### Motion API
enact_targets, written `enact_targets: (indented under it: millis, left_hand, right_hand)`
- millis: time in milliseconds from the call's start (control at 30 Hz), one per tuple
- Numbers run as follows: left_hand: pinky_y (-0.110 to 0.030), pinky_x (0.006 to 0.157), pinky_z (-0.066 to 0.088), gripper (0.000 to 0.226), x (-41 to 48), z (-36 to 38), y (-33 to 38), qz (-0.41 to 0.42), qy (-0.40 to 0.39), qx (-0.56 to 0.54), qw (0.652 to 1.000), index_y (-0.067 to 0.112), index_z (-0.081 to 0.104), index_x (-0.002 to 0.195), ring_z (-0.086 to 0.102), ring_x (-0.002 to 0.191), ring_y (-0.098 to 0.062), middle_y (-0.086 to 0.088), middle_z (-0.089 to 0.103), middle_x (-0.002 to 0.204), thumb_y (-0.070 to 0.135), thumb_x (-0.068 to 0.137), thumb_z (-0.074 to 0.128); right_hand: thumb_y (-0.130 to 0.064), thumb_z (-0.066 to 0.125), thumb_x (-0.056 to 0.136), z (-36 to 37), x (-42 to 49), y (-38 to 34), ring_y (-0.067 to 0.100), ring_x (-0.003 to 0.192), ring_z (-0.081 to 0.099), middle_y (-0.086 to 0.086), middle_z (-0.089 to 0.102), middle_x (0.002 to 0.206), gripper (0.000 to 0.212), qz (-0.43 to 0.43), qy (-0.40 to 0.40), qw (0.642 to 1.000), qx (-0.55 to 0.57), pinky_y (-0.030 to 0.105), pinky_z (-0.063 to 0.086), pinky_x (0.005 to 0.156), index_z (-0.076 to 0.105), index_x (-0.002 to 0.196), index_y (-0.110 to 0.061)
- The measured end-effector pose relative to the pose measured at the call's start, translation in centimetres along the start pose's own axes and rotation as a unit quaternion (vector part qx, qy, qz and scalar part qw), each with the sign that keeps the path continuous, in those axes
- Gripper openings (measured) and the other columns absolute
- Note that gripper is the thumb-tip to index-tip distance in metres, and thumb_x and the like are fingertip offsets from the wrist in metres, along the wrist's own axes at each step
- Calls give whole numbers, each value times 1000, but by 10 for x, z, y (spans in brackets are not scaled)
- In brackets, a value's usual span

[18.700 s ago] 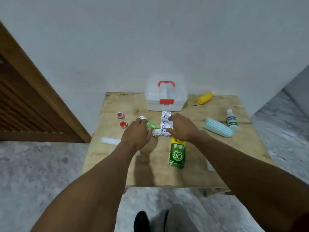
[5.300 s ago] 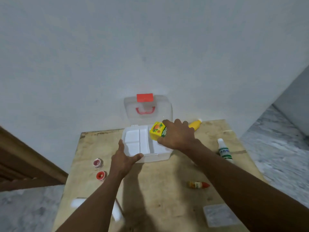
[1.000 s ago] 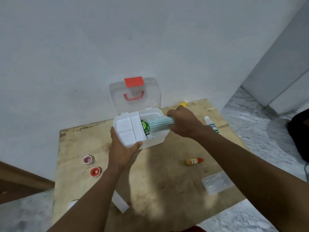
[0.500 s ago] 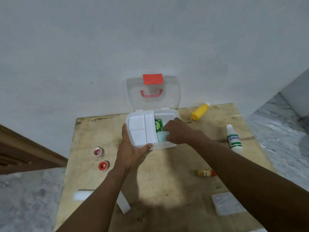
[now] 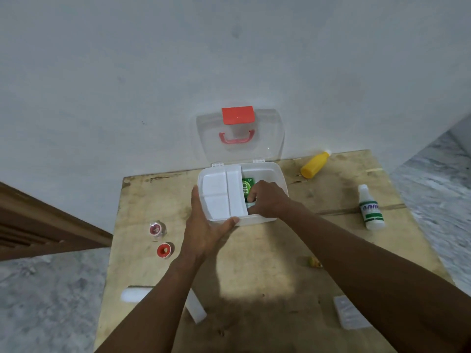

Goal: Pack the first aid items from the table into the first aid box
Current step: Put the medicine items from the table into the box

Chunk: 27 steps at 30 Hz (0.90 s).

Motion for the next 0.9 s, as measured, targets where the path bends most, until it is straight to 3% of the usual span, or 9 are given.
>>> enact_targets:
  millis: [200, 400, 567, 733, 800, 900]
  left_hand:
    - [-2, 73, 45, 90, -2, 0, -1, 0, 0, 10, 1000, 47, 21, 132, 56, 109, 0, 13, 54, 123, 38, 68, 83]
    - [-7, 73, 50, 95, -2, 11, 1, -7, -7, 13, 1000, 31, 27, 139, 54, 110, 3, 20, 52, 121, 44, 64, 84]
    - [-26, 86, 54, 104, -3, 31, 5, -18, 4, 15, 1000, 25, 20, 145, 53, 113, -7, 11, 50, 127, 42, 66, 85]
    - [-7, 71, 41, 102, 3, 38, 11, -9, -3, 21, 1000, 25, 17, 148, 52, 98, 3, 16, 46, 121, 30, 72, 85]
    - [-13, 71, 41, 102, 5, 42, 13, -12, -1, 24, 1000, 24, 15, 149, 51, 100, -5, 13, 47, 121, 28, 73, 84]
    - [-30, 84, 42, 105, 9, 47, 12, -21, 1, 34, 999, 25, 13, 150, 54, 112, -22, 1, 53, 129, 30, 73, 84]
  right_hand:
    - [-14, 73, 79, 11, 5, 0, 28, 92, 68, 12, 73, 96, 22, 21, 17, 999, 34, 40, 56, 86, 69, 97, -1]
    - [-18, 73, 83, 6, -1, 11, 29, 97, 67, 11, 71, 103, 25, 21, 30, 999, 16, 38, 54, 86, 68, 101, -2]
    - [-20, 71, 83, -11, -18, 26, 28, 103, 64, 10, 68, 111, 27, 33, 86, 996, -1, 33, 48, 85, 67, 107, -7]
    - [-20, 65, 88, -29, -42, 44, 32, 110, 61, 11, 68, 117, 26, 59, 175, 982, 30, 34, 46, 89, 65, 112, -9]
    - [-19, 64, 88, -35, -54, 50, 33, 109, 62, 11, 70, 115, 24, 67, 225, 971, 47, 35, 46, 88, 67, 110, -10]
    - [-19, 63, 87, -42, -72, 62, 34, 103, 63, 13, 71, 108, 20, 105, 265, 957, 53, 37, 47, 85, 68, 104, -10]
Point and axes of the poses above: each hand's wrist, its own x-axis towards the middle knuckle, its own z-axis out of the palm, y = z × x, the point moved 1 cm from there along x, towards the middle knuckle
